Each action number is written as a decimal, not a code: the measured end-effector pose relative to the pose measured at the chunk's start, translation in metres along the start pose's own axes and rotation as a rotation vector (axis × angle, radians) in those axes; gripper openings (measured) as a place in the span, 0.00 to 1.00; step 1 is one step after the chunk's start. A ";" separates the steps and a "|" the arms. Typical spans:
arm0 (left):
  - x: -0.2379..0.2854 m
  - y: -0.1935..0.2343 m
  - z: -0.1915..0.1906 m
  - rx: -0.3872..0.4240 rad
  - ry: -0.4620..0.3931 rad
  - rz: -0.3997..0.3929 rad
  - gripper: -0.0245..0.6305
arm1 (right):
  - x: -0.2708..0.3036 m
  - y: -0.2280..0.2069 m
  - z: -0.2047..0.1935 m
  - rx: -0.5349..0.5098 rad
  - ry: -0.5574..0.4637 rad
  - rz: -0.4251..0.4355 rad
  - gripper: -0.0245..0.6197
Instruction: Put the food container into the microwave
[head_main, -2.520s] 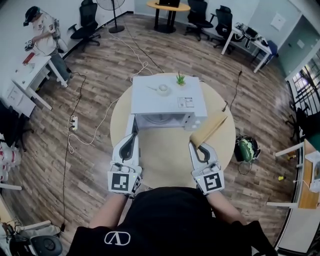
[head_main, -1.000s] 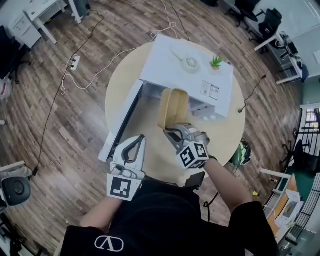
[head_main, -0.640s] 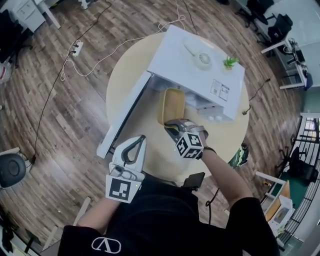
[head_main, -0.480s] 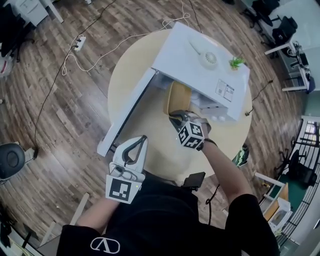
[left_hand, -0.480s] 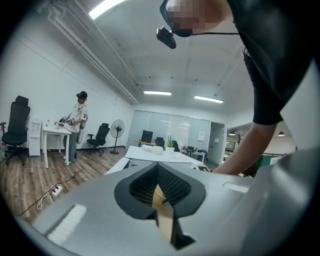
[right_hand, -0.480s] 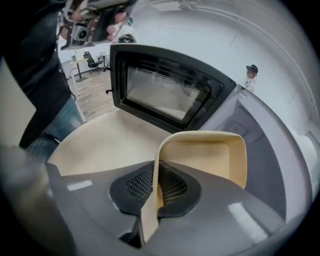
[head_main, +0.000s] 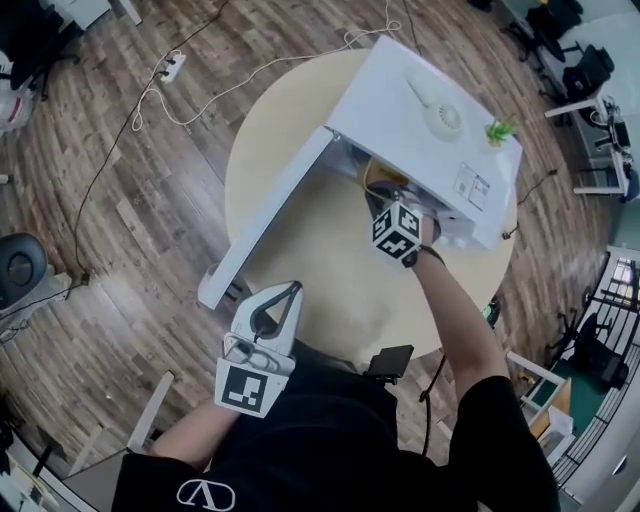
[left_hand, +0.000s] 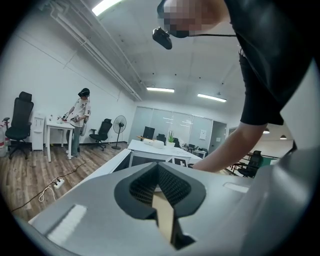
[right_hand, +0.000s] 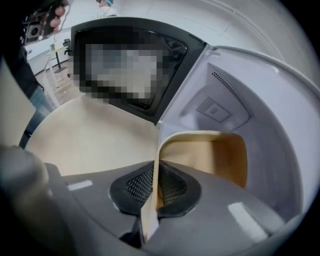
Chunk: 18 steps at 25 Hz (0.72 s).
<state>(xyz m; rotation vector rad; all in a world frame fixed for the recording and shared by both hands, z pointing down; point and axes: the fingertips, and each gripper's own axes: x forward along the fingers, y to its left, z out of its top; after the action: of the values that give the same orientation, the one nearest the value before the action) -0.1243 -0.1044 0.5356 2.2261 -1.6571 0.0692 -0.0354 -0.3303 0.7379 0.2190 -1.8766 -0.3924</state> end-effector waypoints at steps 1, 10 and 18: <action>-0.001 0.000 -0.002 -0.007 0.003 0.002 0.04 | 0.003 -0.005 -0.003 0.001 0.020 -0.016 0.06; -0.003 -0.011 -0.014 -0.005 -0.007 -0.031 0.04 | 0.028 -0.031 -0.017 0.054 0.113 -0.081 0.06; -0.009 -0.010 -0.024 -0.042 0.021 -0.019 0.04 | 0.036 -0.039 -0.019 0.042 0.116 -0.128 0.06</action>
<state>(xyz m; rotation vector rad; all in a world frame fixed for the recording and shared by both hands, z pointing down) -0.1138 -0.0866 0.5534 2.2029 -1.6112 0.0521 -0.0311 -0.3814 0.7605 0.3832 -1.7633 -0.4190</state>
